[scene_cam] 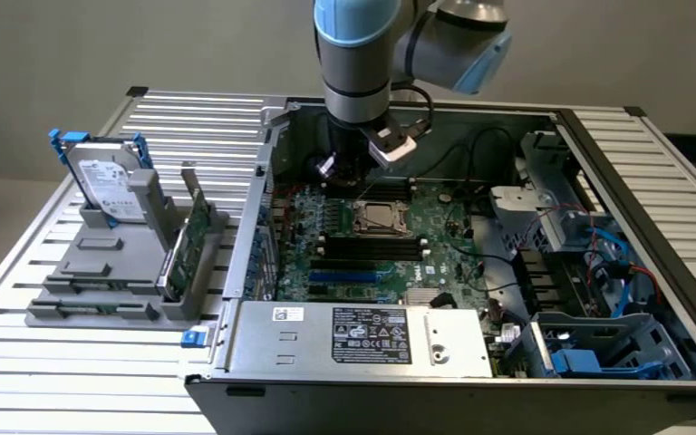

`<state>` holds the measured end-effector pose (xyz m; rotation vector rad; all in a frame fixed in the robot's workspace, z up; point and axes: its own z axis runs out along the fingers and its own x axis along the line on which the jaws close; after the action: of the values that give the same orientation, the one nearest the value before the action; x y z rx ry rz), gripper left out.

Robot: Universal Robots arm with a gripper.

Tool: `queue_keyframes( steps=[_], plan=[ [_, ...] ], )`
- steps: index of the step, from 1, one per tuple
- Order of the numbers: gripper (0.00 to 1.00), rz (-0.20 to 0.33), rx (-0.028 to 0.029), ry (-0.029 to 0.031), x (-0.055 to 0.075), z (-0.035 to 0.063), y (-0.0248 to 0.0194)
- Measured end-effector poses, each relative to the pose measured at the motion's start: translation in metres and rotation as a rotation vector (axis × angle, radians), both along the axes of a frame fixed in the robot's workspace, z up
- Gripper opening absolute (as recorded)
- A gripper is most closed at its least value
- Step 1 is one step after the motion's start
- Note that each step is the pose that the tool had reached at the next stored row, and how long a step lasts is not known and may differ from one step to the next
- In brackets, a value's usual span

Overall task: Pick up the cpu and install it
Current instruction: 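Install the first cpu locking lever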

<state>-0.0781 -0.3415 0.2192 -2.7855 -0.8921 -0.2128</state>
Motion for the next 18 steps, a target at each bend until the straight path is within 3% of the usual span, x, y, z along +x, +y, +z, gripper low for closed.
queue_keyframes(
  steps=[5,10,18],
  plan=[
    [0.11,0.001,0.0006,-0.0024,0.0,-0.0032,-0.0003],
    [0.11,0.003,0.0078,-0.0087,0.0,-0.008,-0.0003],
    [0.11,0.006,0.0083,-0.0092,0.0014,-0.0084,-0.0002]
  ],
)
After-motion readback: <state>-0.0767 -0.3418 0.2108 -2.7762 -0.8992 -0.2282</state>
